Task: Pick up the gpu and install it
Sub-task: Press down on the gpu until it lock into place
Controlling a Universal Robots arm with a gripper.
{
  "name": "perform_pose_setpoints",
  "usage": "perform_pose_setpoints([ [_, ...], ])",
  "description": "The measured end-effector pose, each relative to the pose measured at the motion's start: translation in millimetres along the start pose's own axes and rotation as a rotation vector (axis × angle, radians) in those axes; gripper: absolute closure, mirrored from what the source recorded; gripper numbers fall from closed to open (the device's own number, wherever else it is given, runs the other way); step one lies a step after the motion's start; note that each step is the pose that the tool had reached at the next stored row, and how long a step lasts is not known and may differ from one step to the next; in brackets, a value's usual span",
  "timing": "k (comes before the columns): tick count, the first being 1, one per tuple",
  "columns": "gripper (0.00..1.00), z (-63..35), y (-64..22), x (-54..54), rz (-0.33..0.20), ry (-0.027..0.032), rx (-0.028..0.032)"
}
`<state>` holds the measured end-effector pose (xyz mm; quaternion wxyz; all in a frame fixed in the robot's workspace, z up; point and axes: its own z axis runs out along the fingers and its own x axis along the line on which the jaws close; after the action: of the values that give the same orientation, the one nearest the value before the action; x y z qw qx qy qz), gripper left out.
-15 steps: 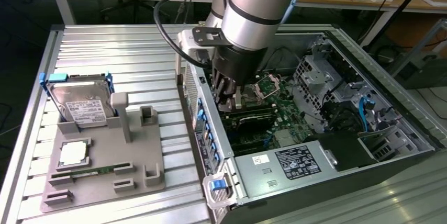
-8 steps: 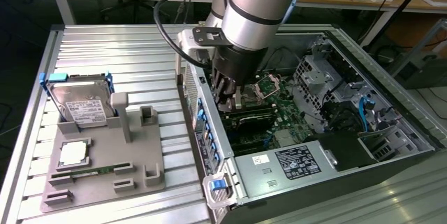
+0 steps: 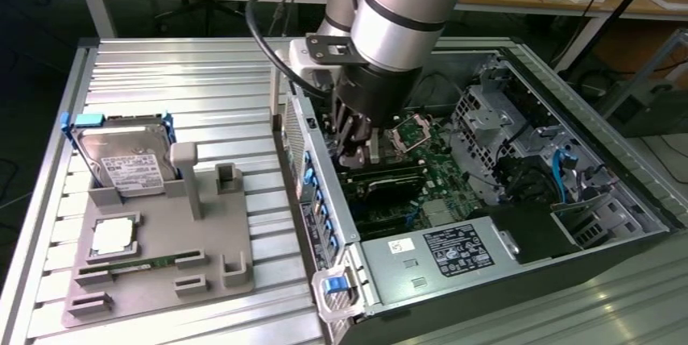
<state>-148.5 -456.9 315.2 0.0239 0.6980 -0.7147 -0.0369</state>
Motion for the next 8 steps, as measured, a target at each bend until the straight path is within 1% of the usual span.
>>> perform_pose_setpoints([
  [3, 0.89, -0.6, -6.9, -0.2, -0.002, 0.0002, 0.0006],
  [5, 0.89, -1.2, -13.1, -0.3, -0.003, 0.0004, 0.0006],
  [8, 0.89, -2.3, -28.1, -0.7, -0.005, 0.0004, 0.0006],
])
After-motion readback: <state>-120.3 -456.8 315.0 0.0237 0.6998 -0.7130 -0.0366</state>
